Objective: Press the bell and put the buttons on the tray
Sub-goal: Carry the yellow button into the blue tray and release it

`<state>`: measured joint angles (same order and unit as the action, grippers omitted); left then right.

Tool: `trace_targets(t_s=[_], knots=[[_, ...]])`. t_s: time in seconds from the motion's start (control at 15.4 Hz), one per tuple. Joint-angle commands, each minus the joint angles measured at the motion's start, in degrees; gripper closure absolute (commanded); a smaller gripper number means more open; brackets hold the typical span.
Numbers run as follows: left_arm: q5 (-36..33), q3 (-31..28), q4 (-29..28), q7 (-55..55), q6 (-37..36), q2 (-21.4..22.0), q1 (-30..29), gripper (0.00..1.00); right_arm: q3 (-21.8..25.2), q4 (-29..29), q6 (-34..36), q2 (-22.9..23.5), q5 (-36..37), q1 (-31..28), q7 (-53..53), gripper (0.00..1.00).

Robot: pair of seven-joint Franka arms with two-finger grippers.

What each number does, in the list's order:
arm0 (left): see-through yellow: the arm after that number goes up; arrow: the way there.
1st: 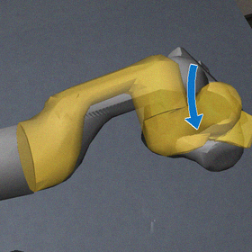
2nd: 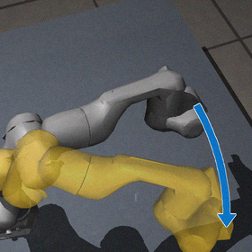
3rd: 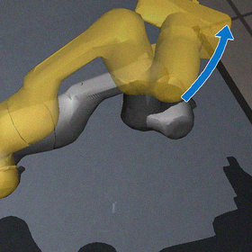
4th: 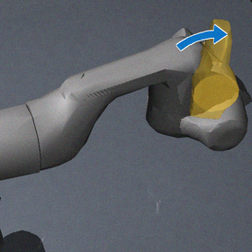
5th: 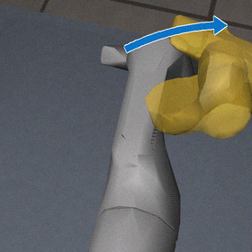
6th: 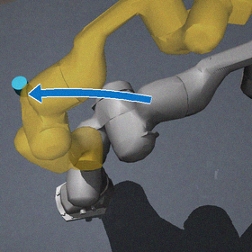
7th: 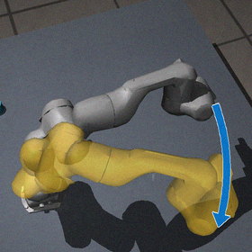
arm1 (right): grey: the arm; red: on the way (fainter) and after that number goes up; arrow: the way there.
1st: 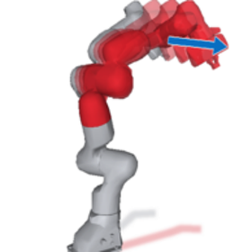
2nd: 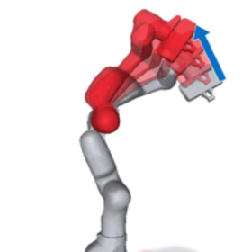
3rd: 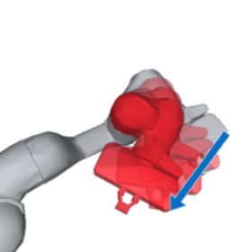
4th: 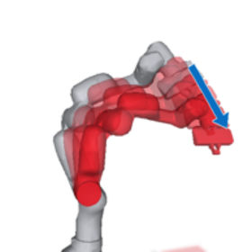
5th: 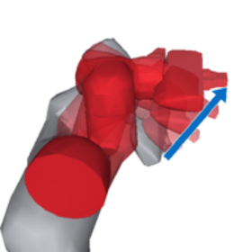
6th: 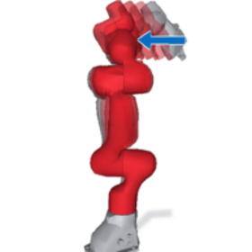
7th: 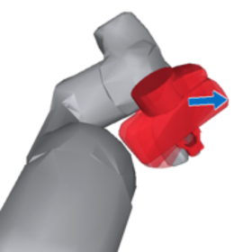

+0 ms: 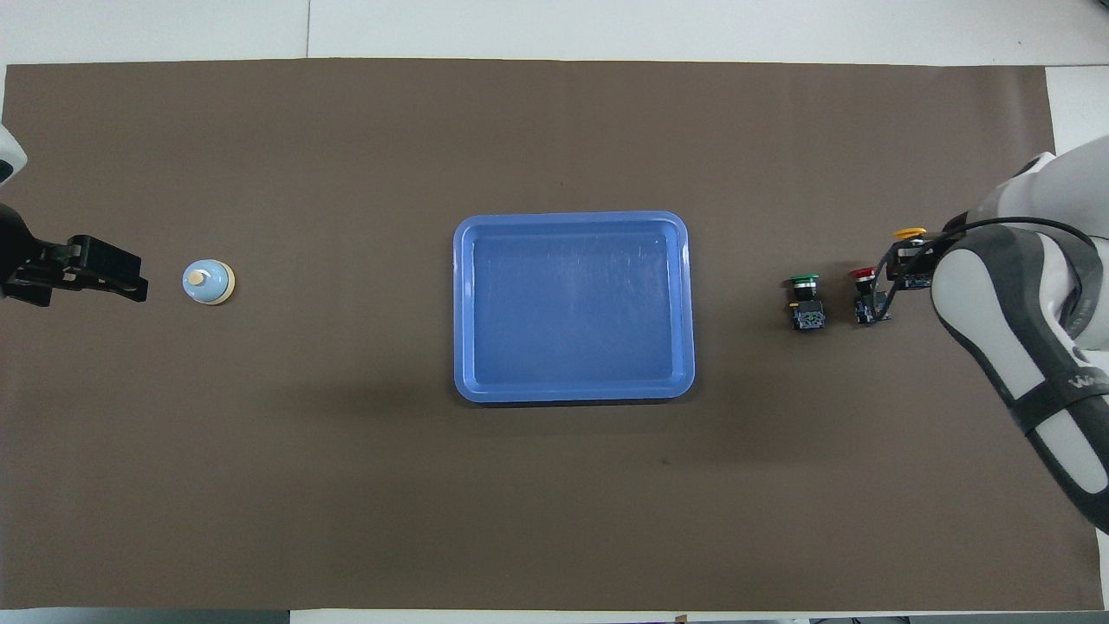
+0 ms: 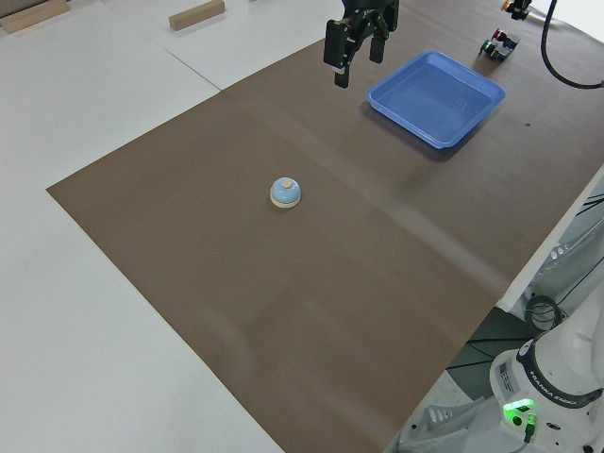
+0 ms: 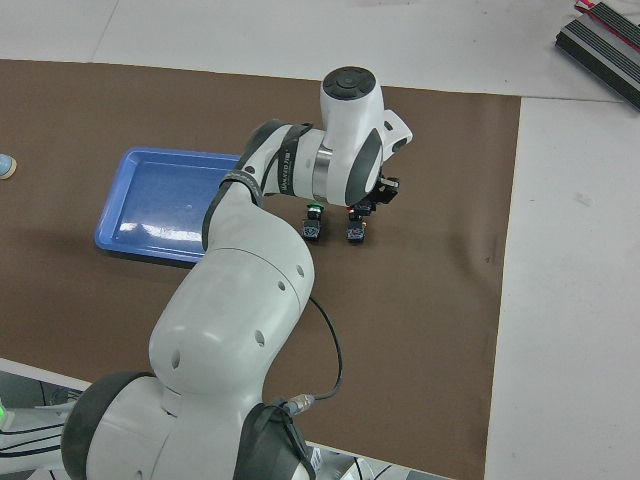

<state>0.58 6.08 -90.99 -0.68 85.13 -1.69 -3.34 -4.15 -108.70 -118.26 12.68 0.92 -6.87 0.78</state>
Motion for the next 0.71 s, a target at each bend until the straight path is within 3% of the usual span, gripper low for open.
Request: trace_targets(t_s=[0.0, 0.19, 0.39, 0.52, 0.65], knots=[[-0.14, -0.19, -0.33, 0.59, 0.56, 0.64, 0.0, 0.0, -0.07, 2.0, 1.98, -0.2, -0.31, 8.51, 13.94, 1.0], [-0.14, -0.1, -0.33, 0.68, 0.56, 0.64, -0.09, 0.0, -0.07, 2.79, 1.28, -0.02, -0.4, 17.39, 26.08, 1.0], [-0.14, -0.1, -0.33, 0.59, 0.56, 0.64, 0.0, 0.0, -0.16, 6.47, 1.28, 3.48, -0.83, 24.86, 34.78, 1.0], [-0.14, -0.19, -0.33, 0.59, 0.56, 0.64, 0.0, 0.0, -0.16, 9.9, 1.1, 7.34, -1.01, 28.47, 40.15, 1.0], [-0.14, -0.1, -0.33, 0.59, 0.56, 0.64, -0.09, 0.0, -0.24, 9.74, -0.82, 8.76, -1.36, 29.54, 41.23, 1.0]])
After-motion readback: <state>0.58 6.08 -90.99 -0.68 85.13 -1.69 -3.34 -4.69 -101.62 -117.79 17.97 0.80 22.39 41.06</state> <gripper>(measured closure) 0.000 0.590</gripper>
